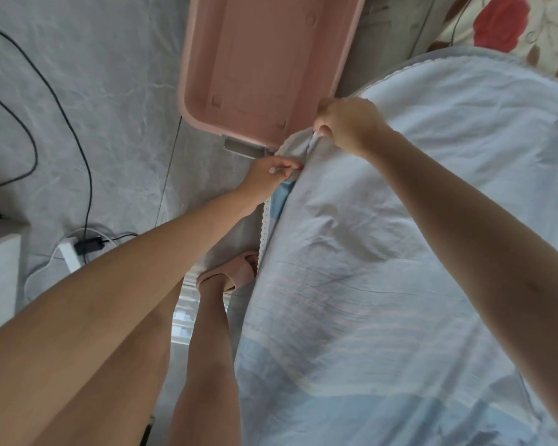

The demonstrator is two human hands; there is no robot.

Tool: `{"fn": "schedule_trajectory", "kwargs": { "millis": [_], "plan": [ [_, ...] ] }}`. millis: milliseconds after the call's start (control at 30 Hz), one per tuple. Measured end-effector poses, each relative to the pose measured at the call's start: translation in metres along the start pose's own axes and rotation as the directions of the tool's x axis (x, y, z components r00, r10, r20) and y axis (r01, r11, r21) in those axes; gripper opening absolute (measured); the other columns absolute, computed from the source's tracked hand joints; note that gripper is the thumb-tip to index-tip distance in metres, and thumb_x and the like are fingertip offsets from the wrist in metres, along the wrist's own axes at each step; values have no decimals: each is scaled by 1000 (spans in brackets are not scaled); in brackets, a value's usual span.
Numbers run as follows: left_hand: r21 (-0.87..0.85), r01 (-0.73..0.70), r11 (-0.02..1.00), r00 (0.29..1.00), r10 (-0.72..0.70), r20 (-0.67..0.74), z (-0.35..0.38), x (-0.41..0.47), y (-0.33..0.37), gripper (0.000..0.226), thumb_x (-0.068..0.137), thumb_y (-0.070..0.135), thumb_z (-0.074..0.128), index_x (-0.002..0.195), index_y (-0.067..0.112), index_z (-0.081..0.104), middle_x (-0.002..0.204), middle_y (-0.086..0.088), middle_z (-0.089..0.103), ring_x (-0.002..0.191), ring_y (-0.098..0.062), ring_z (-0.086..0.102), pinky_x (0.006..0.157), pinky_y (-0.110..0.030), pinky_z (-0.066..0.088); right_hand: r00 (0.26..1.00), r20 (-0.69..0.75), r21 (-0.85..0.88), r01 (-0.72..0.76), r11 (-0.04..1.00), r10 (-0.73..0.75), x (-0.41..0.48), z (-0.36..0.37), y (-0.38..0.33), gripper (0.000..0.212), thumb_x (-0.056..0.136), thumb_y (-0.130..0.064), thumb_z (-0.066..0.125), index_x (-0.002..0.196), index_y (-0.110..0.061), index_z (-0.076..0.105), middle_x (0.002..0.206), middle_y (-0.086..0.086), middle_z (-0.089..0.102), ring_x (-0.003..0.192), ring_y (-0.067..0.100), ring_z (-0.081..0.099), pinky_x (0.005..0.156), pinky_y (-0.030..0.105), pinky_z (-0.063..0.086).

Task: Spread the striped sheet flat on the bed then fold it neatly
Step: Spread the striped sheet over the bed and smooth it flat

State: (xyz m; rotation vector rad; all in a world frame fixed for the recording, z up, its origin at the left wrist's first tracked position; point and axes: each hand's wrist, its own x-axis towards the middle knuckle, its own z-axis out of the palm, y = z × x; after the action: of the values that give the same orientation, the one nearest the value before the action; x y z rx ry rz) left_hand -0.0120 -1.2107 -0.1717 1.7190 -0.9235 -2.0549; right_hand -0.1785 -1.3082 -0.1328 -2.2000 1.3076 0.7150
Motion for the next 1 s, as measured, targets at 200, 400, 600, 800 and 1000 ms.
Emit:
{"fn": "schedule_trajectory", "kwargs": {
  "millis": [200, 400, 600, 800, 1000],
  "plan": [
    [-2, 123, 992, 992, -122, 41, -1, 2, 7, 38, 100, 30, 44, 129, 7, 55, 118, 3, 54, 107, -6, 45, 90, -19, 32, 962, -273, 205, 65, 977, -6, -13, 0, -7, 28, 97, -25, 45, 111, -18, 69, 110, 1, 69, 96, 28, 64, 77, 36, 47],
    [33, 101, 994, 984, -105, 146, -9, 7, 4, 39, 96, 34, 53, 124, 7, 58, 129, -1, 58, 115, -11, 53, 99, -27, 37, 946, -292, 332, -38, 943, 141, -7, 1, -12, 27, 97, -27, 46, 110, -20, 68, 113, -3, 68, 103, 21, 61, 83, 33, 46],
    [63, 35, 997, 969, -49, 243, -22, 11, 2, 28, 87, 19, 68, 113, 11, 63, 110, 2, 67, 97, -2, 63, 81, -13, 48, 897, -370, 350, -106, 931, 241, -8, 15, -19, 28, 98, -25, 42, 110, -19, 67, 112, -4, 65, 99, 19, 61, 74, 29, 41],
    [257, 30, 966, 928, -122, 352, -40, 16, -5, 53, 74, 17, 79, 123, 10, 61, 121, 1, 64, 109, -12, 60, 96, -25, 46, 795, -475, 471, -132, 872, 377, -16, 37, -34, 26, 96, -21, 45, 104, -13, 68, 104, 2, 66, 83, 23, 64, 67, 31, 45],
    [97, 133, 986, 944, -156, 290, -42, 22, -18, 37, 83, 21, 72, 117, 14, 60, 117, 3, 65, 108, -14, 62, 92, -29, 49, 812, -456, 484, -117, 867, 364, -29, 62, -50, 49, 81, 4, 52, 128, -8, 53, 130, 9, 52, 121, 25, 51, 103, 33, 39]
  ]
}}
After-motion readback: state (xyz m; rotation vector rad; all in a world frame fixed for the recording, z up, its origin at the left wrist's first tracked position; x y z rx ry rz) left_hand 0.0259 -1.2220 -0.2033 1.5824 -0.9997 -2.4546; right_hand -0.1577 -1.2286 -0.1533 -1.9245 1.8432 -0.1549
